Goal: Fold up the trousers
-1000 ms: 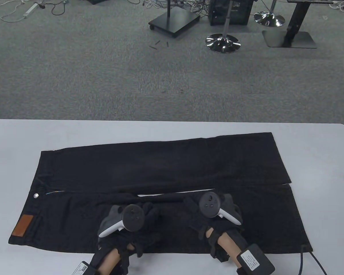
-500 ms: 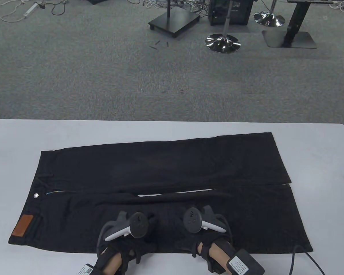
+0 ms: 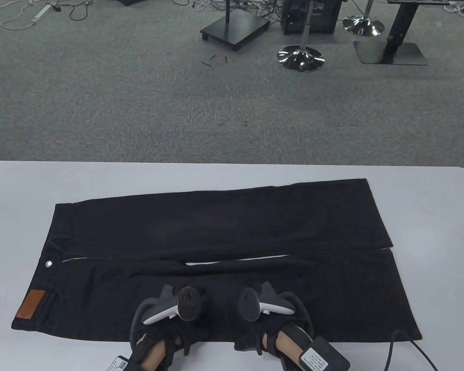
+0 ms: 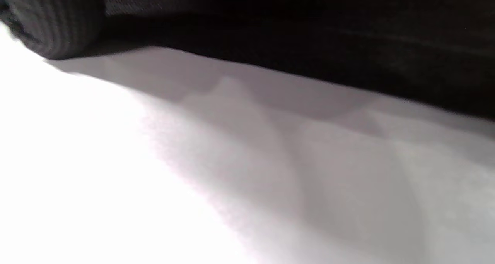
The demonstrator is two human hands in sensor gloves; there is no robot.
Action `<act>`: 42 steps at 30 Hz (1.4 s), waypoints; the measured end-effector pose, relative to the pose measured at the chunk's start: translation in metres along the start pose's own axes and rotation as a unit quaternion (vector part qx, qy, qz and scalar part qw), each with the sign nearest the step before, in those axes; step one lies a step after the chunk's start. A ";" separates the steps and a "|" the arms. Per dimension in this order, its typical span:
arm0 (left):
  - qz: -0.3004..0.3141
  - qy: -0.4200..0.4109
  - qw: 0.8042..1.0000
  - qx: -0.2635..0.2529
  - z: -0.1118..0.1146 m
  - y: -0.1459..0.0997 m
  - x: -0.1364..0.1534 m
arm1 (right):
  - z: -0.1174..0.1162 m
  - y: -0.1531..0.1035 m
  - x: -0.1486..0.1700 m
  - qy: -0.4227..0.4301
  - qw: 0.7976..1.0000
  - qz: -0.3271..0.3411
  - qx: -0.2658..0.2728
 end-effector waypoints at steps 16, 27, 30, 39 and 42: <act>0.000 0.027 1.000 0.016 0.003 -0.003 -0.006 | 0.004 -0.001 0.001 0.009 0.999 -0.013 0.036; -0.024 0.037 0.999 -0.025 -0.003 -0.002 -0.009 | 0.000 0.002 -0.008 -0.020 0.999 -0.032 0.011; -0.021 0.014 0.999 -0.033 -0.004 -0.001 -0.007 | 0.004 0.000 -0.010 -0.014 0.998 -0.033 0.059; -0.021 0.053 0.998 -0.014 -0.001 0.000 -0.012 | 0.014 -0.001 -0.013 -0.031 0.993 -0.038 0.111; -0.027 0.062 0.997 -0.036 -0.003 0.000 -0.014 | 0.015 -0.001 -0.012 -0.026 0.992 -0.037 0.114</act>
Point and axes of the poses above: the tracker on the back of each hand, its own x axis roughly to the little-finger side, its own y axis roughly from the wrist to the fingertips, z = x × y, the point moved 3 cm from there along y, roughly from the wrist to the fingertips, and after that the axes turned 10 degrees about z, right-handed, at the moved point
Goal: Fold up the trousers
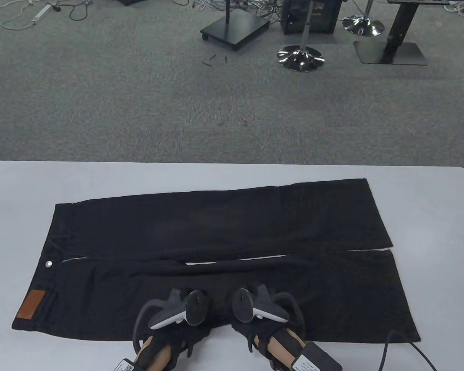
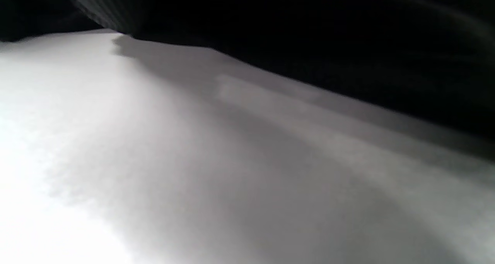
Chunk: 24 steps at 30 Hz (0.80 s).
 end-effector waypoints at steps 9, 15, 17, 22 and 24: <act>-0.019 0.032 0.996 -0.083 -0.009 -0.001 -0.002 | 0.001 -0.001 -0.002 -0.006 1.000 0.000 0.008; -0.020 0.018 0.994 -0.109 -0.017 -0.002 0.002 | 0.010 0.000 -0.002 -0.007 0.999 0.007 0.032; -0.018 -0.015 0.993 -0.114 -0.019 -0.003 0.006 | 0.010 0.000 0.000 0.005 1.000 0.006 0.025; -0.002 -0.152 0.979 -0.134 -0.029 -0.011 0.022 | 0.011 -0.004 -0.008 -0.054 0.998 0.007 0.030; 0.005 -0.200 0.970 -0.140 -0.031 -0.014 0.027 | 0.017 -0.004 -0.010 -0.072 0.996 0.000 0.056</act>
Point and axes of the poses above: the tracker on the back of each hand, its own x axis roughly to the little-finger side, its own y axis roughly from the wrist to the fingertips, z = x × y, the point moved 3 cm from there along y, roughly from the wrist to the fingertips, and after that the axes turned 10 degrees about z, right-handed, at the moved point
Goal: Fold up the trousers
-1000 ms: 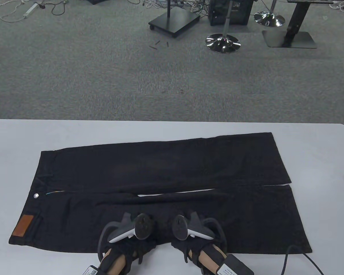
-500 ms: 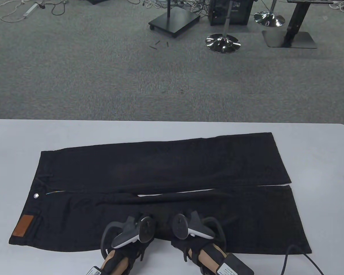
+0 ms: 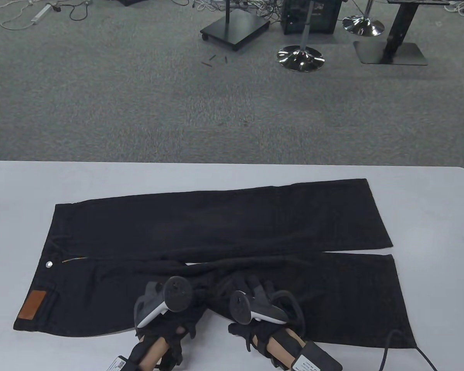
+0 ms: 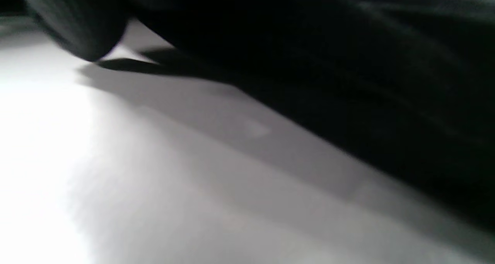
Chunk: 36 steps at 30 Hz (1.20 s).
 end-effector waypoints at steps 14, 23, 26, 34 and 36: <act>0.038 0.224 0.972 0.065 0.013 -0.008 -0.020 | 0.032 0.011 0.042 0.300 0.952 0.034 -0.047; 0.051 0.226 0.972 -0.025 -0.013 -0.019 -0.022 | 0.020 0.013 0.046 0.336 0.938 0.039 -0.075; 0.048 0.221 0.974 -0.022 -0.014 -0.018 -0.019 | 0.023 0.010 0.040 0.322 0.944 0.042 -0.066; 0.047 0.206 0.975 -0.063 -0.030 -0.025 -0.017 | 0.036 0.005 0.026 0.255 0.966 0.029 -0.030; 0.045 0.201 0.977 -0.064 -0.031 -0.025 -0.017 | 0.041 0.004 0.014 0.223 0.974 0.045 -0.016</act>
Point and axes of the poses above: the tracker on the back of each hand, its own x axis roughly to the little-finger side, its own y axis roughly from the wrist to the fingertips, z = x × y, the point moved 3 cm from there along y, roughly from the wrist to the fingertips, and after that the axes turned 10 degrees about z, right-handed, at the moved point
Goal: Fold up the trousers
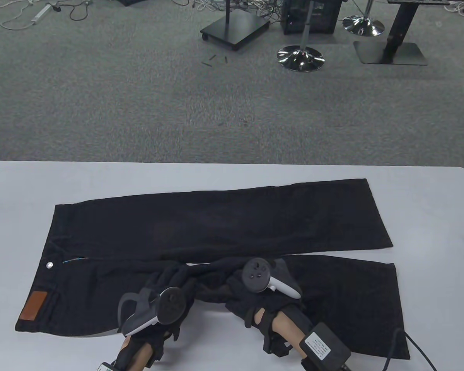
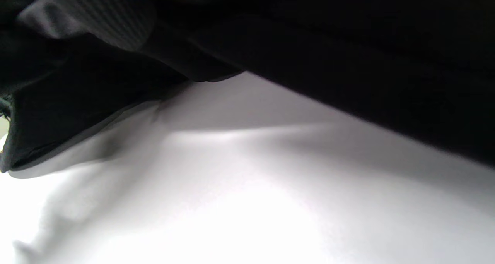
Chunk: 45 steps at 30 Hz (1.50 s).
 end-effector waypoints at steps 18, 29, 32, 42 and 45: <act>-0.001 -0.062 0.998 0.025 0.003 0.001 0.005 | -0.001 0.003 -0.037 -0.166 0.983 0.027 0.078; -0.036 0.064 0.992 0.103 0.013 -0.001 0.011 | 0.002 0.009 -0.014 0.024 0.999 0.027 -0.017; -0.027 -0.014 0.998 0.049 -0.003 -0.007 0.016 | 0.001 0.007 -0.013 0.020 0.999 0.029 -0.011; -0.027 -0.050 0.998 0.033 -0.010 -0.011 0.022 | -0.012 0.010 -0.063 -0.167 0.984 0.056 0.035; -0.027 -0.055 0.998 0.031 -0.012 -0.012 0.023 | -0.019 0.013 -0.066 -0.204 0.977 0.043 0.047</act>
Point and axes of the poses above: the tracker on the back of each hand, its own x axis roughly to the little-finger side, its own y axis roughly from the wrist to the fingertips, z = x × y, the point moved 3 cm from there along y, roughly from the wrist to the fingertips, and after that the axes turned 10 degrees about z, right-handed, at the moved point
